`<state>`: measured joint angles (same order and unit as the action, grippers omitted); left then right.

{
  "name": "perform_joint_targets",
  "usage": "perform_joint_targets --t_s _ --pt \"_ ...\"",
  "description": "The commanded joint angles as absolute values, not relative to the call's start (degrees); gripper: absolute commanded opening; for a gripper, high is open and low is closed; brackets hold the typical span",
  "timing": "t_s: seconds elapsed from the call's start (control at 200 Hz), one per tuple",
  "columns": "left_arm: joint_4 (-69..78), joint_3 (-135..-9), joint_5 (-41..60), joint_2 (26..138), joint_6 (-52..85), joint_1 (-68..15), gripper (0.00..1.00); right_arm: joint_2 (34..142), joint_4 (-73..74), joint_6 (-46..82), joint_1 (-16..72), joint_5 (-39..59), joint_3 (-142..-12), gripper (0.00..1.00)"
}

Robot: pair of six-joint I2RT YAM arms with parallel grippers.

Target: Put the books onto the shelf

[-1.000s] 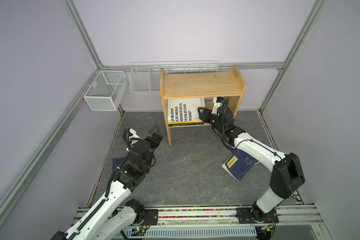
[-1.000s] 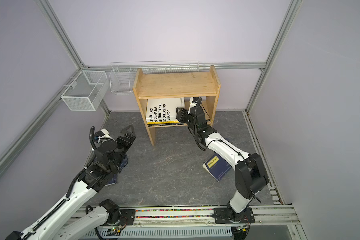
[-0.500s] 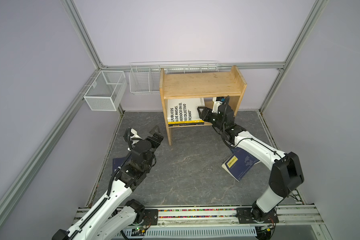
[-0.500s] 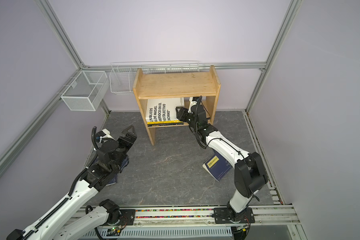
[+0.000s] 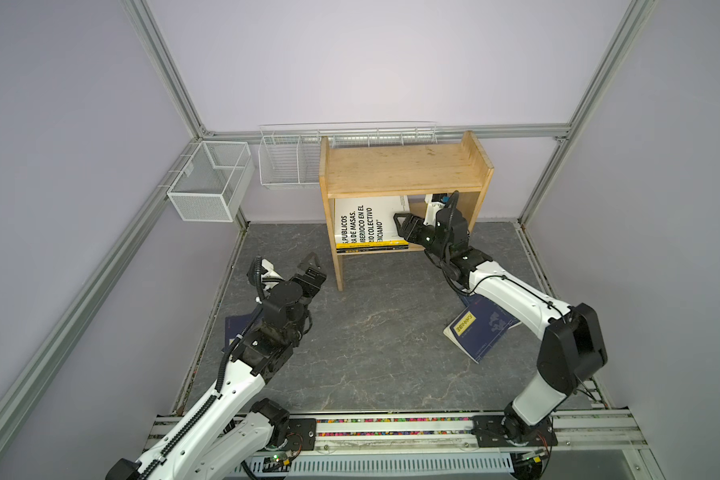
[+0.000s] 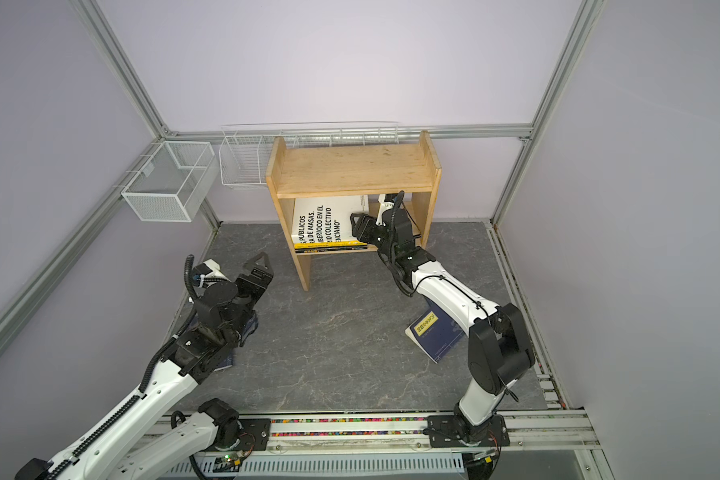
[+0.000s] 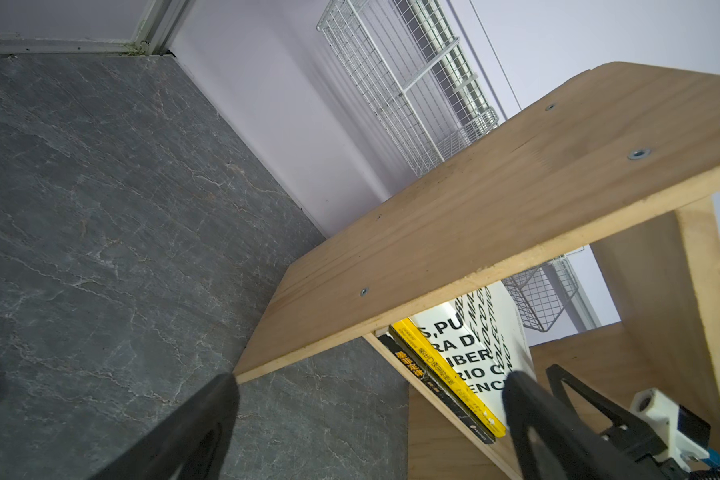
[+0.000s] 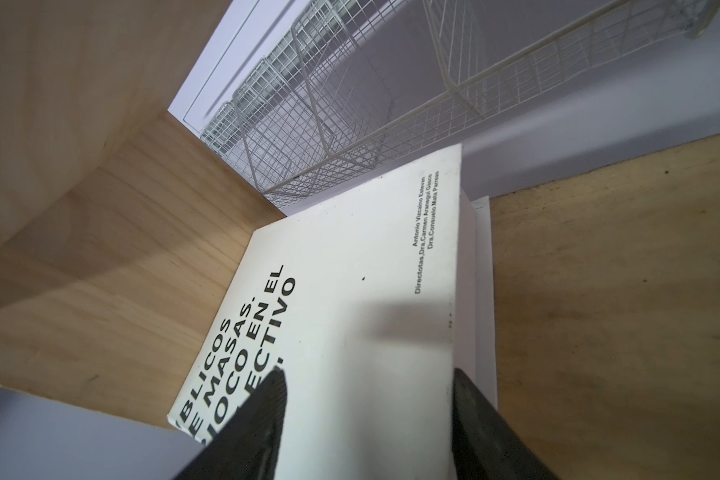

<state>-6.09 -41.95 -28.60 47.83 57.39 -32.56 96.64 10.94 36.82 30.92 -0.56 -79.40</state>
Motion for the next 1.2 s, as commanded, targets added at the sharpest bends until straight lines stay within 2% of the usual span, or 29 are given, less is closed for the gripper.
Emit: perform_joint_targets --t_s 0.0,0.27,0.405,0.56,0.765,1.195 --pt "-6.00 -41.31 -28.66 47.11 57.40 -32.17 1.00 94.86 8.82 34.71 31.48 -0.37 -81.61 0.68" --pt "-6.32 -40.61 -28.78 45.97 57.30 -31.91 0.99 93.60 6.12 33.66 30.86 -1.00 -82.14 0.73" --pt "-6.30 -40.26 -28.74 45.39 57.40 -31.91 1.00 93.76 4.25 36.09 29.88 3.82 -82.83 0.82" --pt "-5.69 -39.81 -28.34 45.19 57.66 -31.82 0.99 93.85 4.54 43.57 27.36 10.98 -82.19 0.88" --pt "-4.99 -39.43 -27.94 44.89 57.65 -31.82 0.99 92.30 0.60 45.87 26.80 8.31 -81.44 0.89" --pt "-3.86 -38.07 -27.51 43.52 58.01 -31.73 0.99 94.85 1.44 50.61 26.80 10.36 -80.44 0.87"
